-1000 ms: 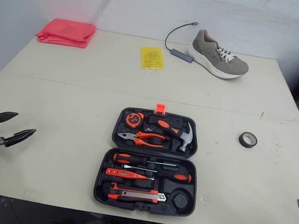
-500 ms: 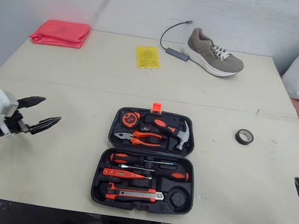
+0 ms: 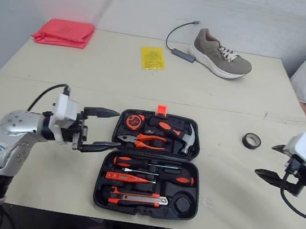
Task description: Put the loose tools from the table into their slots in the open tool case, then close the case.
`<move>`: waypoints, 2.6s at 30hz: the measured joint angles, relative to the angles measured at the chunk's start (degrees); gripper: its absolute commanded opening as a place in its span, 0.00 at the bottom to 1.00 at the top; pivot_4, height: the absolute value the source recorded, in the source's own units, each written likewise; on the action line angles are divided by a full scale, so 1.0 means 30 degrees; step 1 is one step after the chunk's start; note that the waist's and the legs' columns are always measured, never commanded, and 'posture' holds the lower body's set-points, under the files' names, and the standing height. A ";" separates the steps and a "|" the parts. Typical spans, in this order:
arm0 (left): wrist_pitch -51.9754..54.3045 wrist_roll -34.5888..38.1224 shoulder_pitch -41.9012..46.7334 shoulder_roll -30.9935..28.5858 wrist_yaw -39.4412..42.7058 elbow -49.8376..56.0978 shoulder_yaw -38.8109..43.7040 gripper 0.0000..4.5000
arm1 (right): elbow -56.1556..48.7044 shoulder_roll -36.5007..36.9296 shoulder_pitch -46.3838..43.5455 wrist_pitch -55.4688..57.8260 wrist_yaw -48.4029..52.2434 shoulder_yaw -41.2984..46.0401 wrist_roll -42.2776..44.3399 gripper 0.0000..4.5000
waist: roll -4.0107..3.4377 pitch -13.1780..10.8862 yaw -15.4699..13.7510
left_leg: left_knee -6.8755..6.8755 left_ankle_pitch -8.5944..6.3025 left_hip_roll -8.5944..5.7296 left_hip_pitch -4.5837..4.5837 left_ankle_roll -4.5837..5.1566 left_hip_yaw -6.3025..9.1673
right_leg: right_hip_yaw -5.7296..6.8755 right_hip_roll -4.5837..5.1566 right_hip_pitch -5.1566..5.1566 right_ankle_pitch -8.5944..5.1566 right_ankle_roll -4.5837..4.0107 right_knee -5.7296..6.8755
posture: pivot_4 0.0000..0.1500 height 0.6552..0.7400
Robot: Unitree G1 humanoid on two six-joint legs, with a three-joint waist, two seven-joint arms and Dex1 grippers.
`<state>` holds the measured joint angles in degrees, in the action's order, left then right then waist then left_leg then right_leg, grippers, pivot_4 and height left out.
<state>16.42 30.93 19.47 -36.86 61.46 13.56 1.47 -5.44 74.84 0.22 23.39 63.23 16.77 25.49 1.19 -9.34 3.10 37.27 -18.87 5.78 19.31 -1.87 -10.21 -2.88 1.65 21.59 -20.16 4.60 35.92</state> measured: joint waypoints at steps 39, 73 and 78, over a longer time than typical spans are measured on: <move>0.1410 0.0102 -0.1592 0.1007 -0.1430 0.3087 -0.1466 1.00 | 2.0624 -0.7377 -1.7627 -0.7736 0.3398 -1.0473 -1.1219 0.38 | -0.0179 -0.0122 0.0619 | 0.0070 0.0030 0.0029 -0.0015 -0.0025 -0.0397 | -0.0210 -0.0043 0.0254 -0.0003 0.0003 0.0257 | 1.00 1.00; 0.0531 0.0367 -0.0963 0.0249 0.1263 0.1861 -0.1490 1.00 | -0.9023 -0.5758 -0.6167 0.2191 0.5715 -0.8144 -0.0192 0.02 | -0.0070 -0.0189 0.0472 | 0.0133 0.0033 0.0033 0.0108 -0.0034 -0.0199 | -0.0184 -0.0034 0.0297 -0.0014 -0.0002 0.0313 | 1.00 1.00; 0.0540 0.0204 -0.1046 0.0250 0.1275 0.1931 -0.1637 1.00 | -0.9959 -0.5216 -0.5084 0.2351 0.5183 -0.8935 -0.0658 0.02 | -0.0038 -0.0193 0.0491 | 0.0140 0.0033 0.0032 0.0113 -0.0032 -0.0193 | -0.0183 -0.0032 0.0297 -0.0016 -0.0006 0.0313 | 1.00 1.00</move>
<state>18.04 31.54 16.33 -36.11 65.28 19.36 -3.44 -35.31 59.19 -15.03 30.45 78.78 -10.03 23.51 1.08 -9.92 4.57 37.69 -18.77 5.88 19.65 -1.97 -10.79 -3.43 1.56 22.48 -20.21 4.58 36.86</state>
